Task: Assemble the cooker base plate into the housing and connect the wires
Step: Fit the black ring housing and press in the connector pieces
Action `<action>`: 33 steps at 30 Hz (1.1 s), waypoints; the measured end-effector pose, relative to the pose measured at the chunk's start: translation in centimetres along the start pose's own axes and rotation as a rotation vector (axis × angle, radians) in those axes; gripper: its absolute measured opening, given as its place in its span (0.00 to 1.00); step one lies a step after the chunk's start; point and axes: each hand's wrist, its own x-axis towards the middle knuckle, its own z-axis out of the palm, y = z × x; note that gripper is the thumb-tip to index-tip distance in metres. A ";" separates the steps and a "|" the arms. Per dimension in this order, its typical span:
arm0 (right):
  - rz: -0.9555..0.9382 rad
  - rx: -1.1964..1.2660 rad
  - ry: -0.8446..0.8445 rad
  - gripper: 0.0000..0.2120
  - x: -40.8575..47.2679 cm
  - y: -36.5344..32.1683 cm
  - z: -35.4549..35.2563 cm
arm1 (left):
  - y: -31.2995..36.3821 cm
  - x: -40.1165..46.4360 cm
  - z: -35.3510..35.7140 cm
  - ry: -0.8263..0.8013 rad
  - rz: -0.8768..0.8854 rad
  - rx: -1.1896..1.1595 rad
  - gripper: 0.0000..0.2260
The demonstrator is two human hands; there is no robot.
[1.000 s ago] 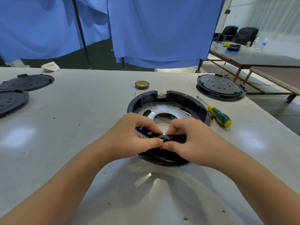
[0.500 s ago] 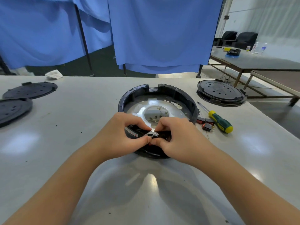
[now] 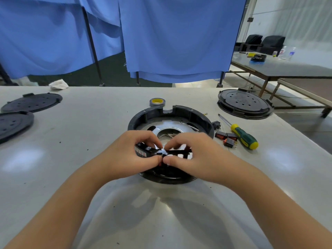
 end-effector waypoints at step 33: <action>0.259 0.181 0.651 0.11 -0.2 7.4 -3.7 | -0.1 0.2 1.4 0.092 0.049 -0.070 0.07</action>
